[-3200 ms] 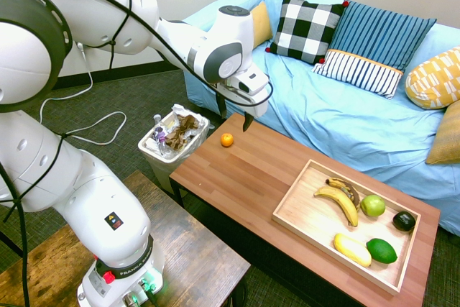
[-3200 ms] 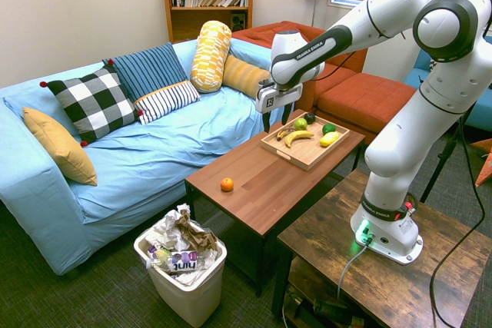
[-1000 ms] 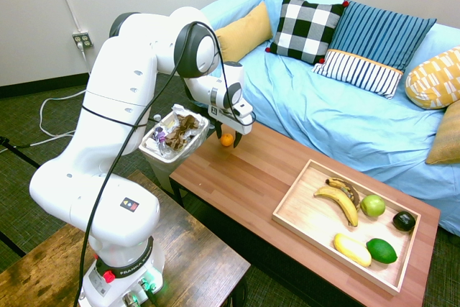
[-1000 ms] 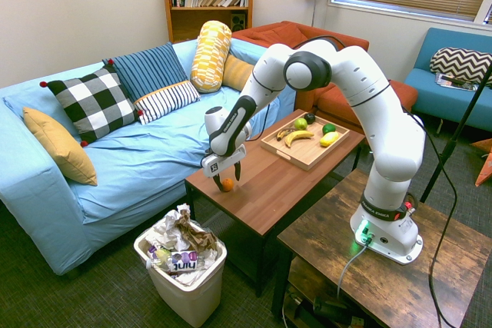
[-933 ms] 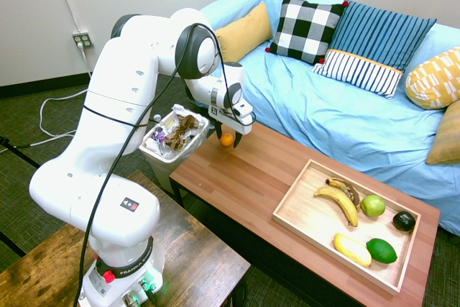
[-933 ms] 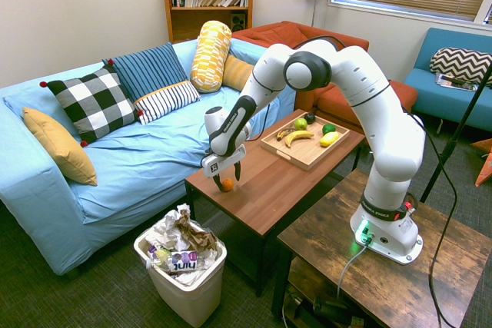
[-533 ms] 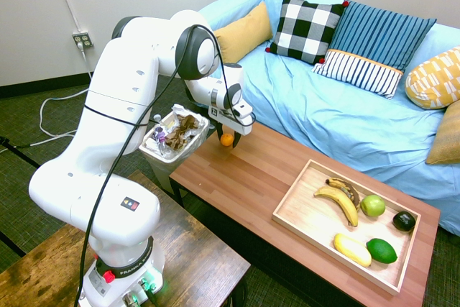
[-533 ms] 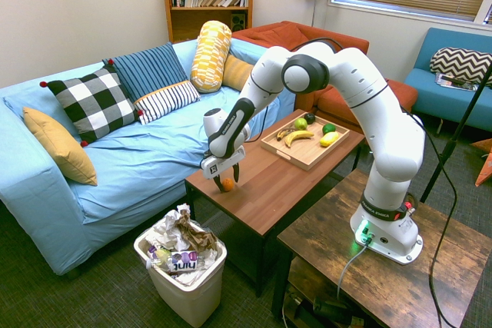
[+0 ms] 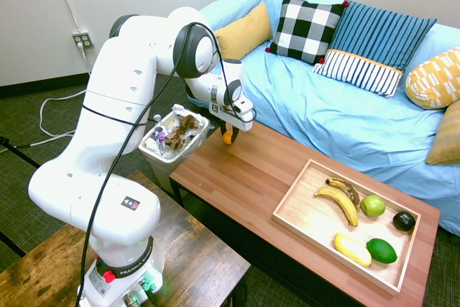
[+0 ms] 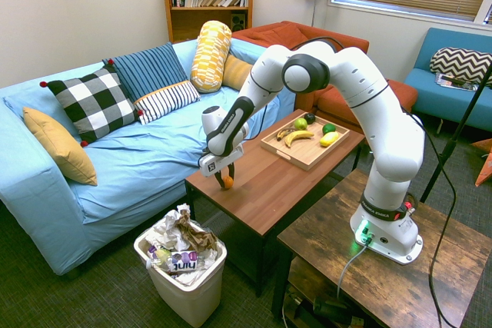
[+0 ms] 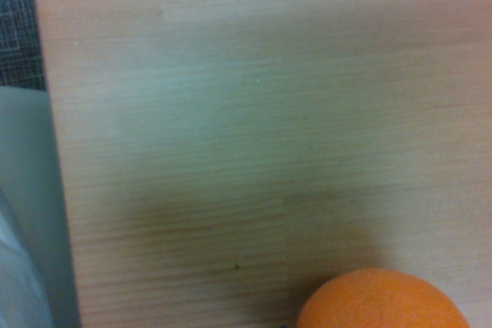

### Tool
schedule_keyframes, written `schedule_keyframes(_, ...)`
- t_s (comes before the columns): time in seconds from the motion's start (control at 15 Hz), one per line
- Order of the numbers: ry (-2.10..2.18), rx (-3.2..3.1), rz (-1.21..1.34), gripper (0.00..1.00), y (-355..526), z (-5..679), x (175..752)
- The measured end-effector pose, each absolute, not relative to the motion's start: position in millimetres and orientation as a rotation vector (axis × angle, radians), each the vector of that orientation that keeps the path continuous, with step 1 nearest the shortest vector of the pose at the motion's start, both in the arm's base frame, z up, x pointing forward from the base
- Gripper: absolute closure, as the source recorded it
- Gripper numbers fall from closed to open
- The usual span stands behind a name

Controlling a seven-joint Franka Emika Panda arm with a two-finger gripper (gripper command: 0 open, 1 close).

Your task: Put the tangerine in the tray

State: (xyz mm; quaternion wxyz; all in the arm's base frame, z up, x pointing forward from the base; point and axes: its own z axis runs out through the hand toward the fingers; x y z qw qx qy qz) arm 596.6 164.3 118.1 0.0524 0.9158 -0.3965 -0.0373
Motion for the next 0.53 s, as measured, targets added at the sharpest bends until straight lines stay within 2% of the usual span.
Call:
schedule_keyframes(0.27, -1.275, 2.767, -0.035, 1.0, 127.2, 192.5, 603.7)
schedule_keyframes(0.53, -1.451, 2.722, 0.047, 1.0, 12.6, 267.4, 596.2)
